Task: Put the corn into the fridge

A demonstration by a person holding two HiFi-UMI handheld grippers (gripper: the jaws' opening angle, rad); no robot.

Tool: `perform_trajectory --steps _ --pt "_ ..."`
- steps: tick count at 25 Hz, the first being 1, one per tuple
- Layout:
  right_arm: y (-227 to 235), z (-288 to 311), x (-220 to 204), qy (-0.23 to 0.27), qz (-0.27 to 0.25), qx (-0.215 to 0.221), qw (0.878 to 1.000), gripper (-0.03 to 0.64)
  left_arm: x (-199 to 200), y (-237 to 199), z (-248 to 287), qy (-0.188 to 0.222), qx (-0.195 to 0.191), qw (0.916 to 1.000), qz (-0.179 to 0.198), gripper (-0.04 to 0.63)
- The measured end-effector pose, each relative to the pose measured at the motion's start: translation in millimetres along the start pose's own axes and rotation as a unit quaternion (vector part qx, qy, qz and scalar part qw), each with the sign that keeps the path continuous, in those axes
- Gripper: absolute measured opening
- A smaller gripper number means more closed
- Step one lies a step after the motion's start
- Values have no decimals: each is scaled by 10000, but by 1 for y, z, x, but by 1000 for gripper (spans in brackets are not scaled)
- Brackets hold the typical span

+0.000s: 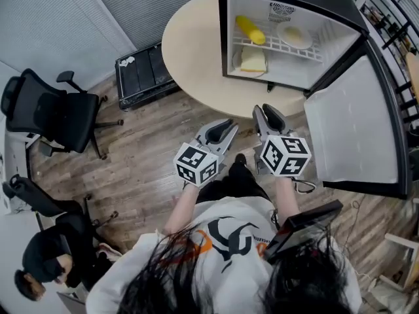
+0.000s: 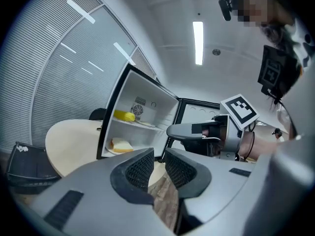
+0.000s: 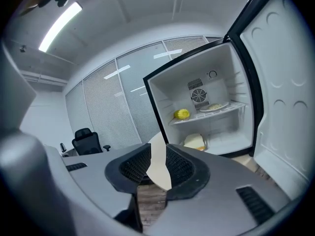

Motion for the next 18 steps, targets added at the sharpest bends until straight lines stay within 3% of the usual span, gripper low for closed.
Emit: perform_trajectory --steps 10,18 --pt "6 -51 -22 -20 25 -70 10000 52 -7 46 -11 37 -130 9999 -15 75" --pt "24 -89 -21 -90 -3 76 9999 48 5 79 -3 142 94 9998 65 75"
Point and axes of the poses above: the fingertips, and each gripper's own axes: z forward along the fingers, y to its right, x out of its top, the point moved 3 cm from there along -z, backward along the fingers, and after that the axes turned 14 degrees about z, right-handed, at the moved point
